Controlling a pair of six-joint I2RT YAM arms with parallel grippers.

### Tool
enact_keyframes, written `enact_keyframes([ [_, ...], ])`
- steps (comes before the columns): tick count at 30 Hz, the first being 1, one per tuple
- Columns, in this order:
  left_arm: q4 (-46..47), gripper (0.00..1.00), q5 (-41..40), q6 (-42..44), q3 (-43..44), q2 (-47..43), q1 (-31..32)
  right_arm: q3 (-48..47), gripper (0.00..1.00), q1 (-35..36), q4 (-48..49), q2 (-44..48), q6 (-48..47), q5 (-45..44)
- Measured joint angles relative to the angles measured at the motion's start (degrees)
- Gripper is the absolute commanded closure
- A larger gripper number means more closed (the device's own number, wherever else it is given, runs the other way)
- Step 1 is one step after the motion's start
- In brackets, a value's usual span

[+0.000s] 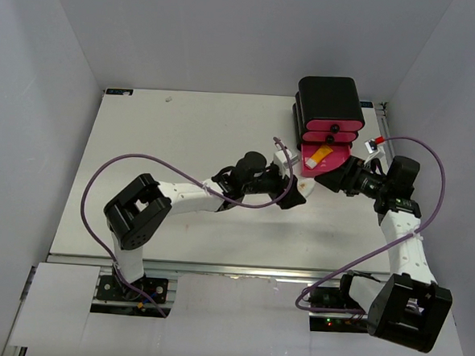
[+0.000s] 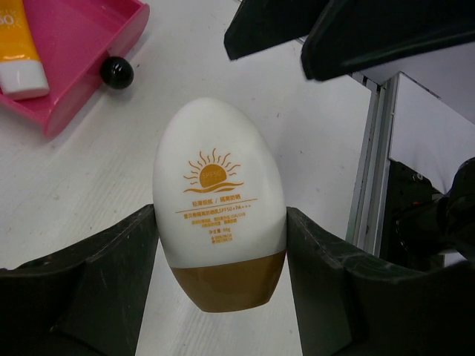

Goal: Organize the makeup

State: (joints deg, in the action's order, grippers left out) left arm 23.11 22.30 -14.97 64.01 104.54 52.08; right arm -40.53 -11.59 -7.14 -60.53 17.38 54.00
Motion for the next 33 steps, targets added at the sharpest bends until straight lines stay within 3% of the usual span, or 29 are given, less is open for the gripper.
enact_keyframes([
  [6, 0.3, 0.53, -0.9, 1.1, 4.6, 2.2, 0.8, 0.0, 0.23, 0.1, -0.1, -2.6, 1.5, -0.8],
  [14, -0.1, 0.52, -1.4, 2.6, 9.9, 7.1, 1.8, 0.3, 0.47, 0.3, 1.3, -3.8, 4.5, 0.7],
  [20, -3.0, 0.52, -2.4, 4.6, 12.7, 8.9, 2.4, 1.1, 0.56, 0.2, 2.9, -4.8, 6.2, 0.5],
  [33, -4.0, 0.51, -4.2, 7.9, 13.8, 8.9, 3.3, 1.7, 0.5, 0.5, 2.6, -5.8, 5.9, -0.9],
])
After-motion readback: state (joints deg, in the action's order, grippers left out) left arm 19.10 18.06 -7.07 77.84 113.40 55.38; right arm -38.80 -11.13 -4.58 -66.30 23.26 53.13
